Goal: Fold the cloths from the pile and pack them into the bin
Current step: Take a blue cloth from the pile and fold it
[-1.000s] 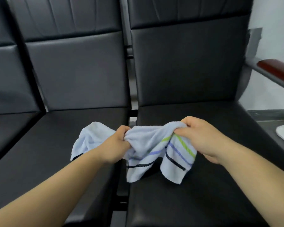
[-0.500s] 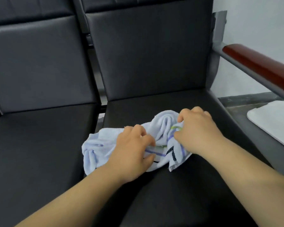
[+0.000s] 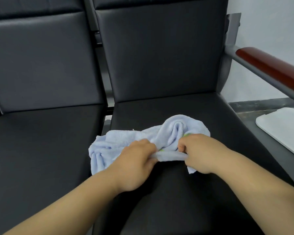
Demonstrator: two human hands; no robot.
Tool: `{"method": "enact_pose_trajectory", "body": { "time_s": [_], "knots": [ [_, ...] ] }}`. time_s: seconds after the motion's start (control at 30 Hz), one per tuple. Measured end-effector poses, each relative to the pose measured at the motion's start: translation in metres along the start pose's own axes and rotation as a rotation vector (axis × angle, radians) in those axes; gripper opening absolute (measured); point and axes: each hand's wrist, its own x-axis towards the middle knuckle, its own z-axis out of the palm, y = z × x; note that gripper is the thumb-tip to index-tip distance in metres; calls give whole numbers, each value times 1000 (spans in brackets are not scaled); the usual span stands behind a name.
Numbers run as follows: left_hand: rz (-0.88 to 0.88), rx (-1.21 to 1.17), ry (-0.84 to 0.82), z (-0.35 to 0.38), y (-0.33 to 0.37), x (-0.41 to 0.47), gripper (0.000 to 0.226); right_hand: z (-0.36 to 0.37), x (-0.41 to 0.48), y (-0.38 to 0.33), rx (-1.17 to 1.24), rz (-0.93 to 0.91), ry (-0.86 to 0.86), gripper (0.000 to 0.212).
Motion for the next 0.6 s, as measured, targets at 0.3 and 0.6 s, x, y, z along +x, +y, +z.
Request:
{"method": "enact_pose_trajectory", "body": {
  "time_s": [0.3, 0.6],
  "knots": [
    [-516, -735, 267, -58, 13, 5, 13, -19, -8, -13, 328, 61, 258, 14],
    [-254, -279, -64, -89, 16, -6, 17, -23, 2, -23, 1217, 207, 292, 30]
  ]
}}
